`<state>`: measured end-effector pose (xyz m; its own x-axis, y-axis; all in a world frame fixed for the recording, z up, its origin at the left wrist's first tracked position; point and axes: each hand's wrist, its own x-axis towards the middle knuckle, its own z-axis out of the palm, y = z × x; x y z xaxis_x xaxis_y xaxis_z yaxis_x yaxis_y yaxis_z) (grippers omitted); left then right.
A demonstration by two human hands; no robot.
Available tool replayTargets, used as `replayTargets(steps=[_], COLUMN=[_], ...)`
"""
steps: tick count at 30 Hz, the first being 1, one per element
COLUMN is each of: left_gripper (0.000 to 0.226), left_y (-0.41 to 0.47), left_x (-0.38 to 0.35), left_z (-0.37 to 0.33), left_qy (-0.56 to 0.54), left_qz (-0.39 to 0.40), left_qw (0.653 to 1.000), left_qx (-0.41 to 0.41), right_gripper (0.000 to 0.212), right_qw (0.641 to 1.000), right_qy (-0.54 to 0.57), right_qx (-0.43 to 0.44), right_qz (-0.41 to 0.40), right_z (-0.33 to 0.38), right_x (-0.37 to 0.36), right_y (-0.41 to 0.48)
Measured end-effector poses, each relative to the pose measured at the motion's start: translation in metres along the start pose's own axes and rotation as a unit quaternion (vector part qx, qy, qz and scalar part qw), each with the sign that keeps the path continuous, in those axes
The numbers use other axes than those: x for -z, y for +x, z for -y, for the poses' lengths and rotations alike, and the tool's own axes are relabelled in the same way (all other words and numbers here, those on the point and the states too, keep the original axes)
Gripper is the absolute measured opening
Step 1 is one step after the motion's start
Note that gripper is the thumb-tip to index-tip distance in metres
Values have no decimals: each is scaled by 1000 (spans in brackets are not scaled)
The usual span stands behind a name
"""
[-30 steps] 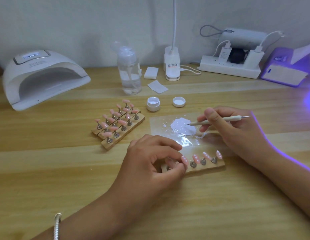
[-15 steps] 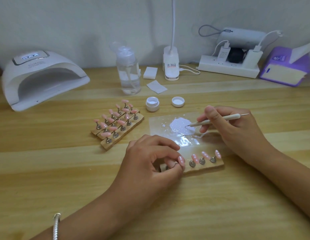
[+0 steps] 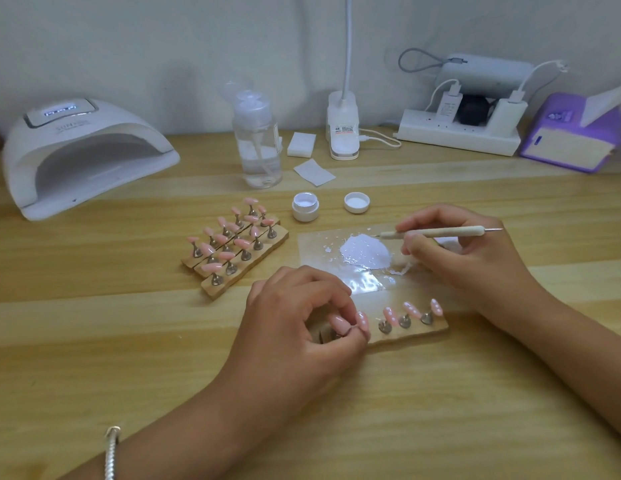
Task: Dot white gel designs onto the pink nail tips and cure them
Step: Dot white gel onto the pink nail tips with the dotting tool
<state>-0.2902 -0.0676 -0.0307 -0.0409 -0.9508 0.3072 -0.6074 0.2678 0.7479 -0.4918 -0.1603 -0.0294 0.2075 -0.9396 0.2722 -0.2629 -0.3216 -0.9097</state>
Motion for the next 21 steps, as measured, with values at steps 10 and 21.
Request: replayTargets(steps=[10, 21], left_gripper=[19, 8], left_y=[-13, -12], left_x=[10, 14], left_z=[4, 6], left_qy=[121, 73], left_qz=[-11, -13], left_qw=[992, 997], left_qx=[24, 7], right_gripper=[14, 13], right_qw=[999, 999], right_qy=[-39, -28], right_qx=[23, 24], right_qz=[10, 12], right_z=[0, -1], right_x=[2, 1], right_y=[1, 2])
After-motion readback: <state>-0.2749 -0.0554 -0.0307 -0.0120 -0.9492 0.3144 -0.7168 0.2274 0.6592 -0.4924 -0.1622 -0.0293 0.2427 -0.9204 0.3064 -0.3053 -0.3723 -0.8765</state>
